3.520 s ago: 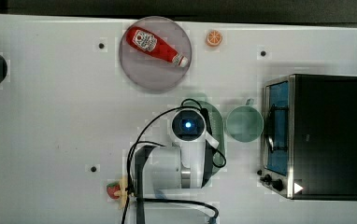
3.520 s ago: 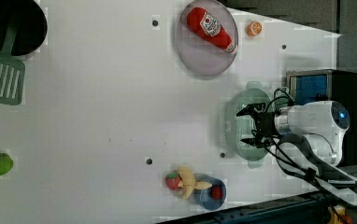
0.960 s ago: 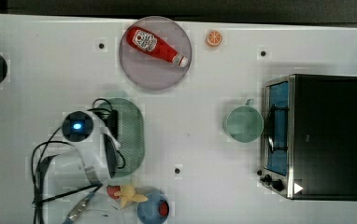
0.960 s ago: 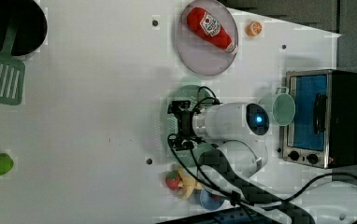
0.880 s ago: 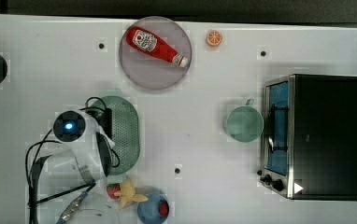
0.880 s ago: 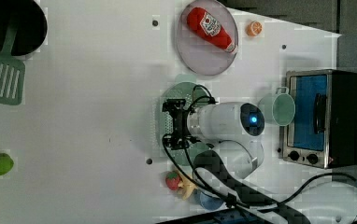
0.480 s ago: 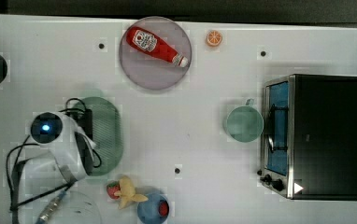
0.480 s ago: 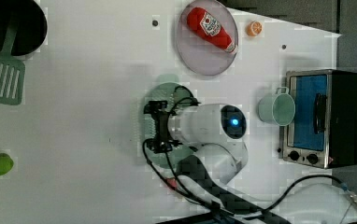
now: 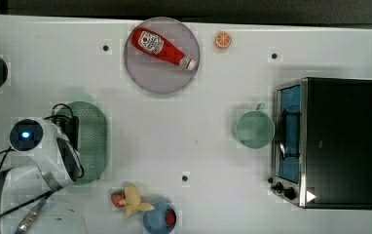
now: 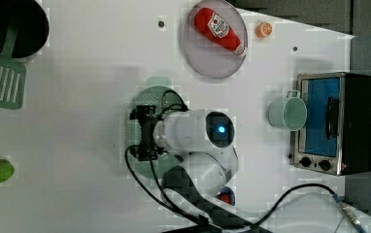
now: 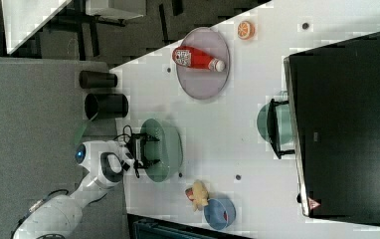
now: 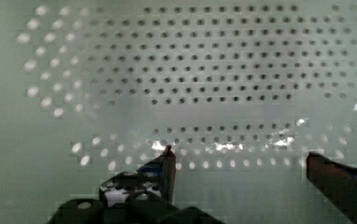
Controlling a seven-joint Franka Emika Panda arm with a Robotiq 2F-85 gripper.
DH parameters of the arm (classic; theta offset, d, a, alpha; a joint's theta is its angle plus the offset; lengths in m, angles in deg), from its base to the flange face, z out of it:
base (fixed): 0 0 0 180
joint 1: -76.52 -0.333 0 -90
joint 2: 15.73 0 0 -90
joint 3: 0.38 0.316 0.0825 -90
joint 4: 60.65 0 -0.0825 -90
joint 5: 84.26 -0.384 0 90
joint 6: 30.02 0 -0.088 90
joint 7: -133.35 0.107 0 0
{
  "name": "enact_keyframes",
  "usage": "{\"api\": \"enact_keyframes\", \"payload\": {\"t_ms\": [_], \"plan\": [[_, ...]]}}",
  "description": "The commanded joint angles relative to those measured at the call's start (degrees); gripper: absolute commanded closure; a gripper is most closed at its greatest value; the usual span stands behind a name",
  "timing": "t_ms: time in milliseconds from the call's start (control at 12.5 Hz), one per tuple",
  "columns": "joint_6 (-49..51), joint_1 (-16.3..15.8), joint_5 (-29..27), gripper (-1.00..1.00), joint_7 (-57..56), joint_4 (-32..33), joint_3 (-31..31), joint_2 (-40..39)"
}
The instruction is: Drag strainer right to left.
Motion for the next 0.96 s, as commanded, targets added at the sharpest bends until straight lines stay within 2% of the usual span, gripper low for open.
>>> {"api": "enact_keyframes", "payload": {"t_ms": [80, 320, 560, 720, 960], "plan": [[-0.52, -2.22, -0.18, -1.00, 3.13, -3.87, 0.50, -1.88], [-0.63, -3.63, -0.18, -1.00, 3.10, -6.53, 0.56, -3.83], [0.73, -3.71, -0.01, -1.00, 3.01, -6.58, -0.11, -3.19], [7.04, -3.71, 1.87, -1.00, -0.63, -5.45, -2.05, 0.36], [16.94, -3.28, 2.70, -1.00, -10.42, -4.90, -6.19, 10.41]]}}
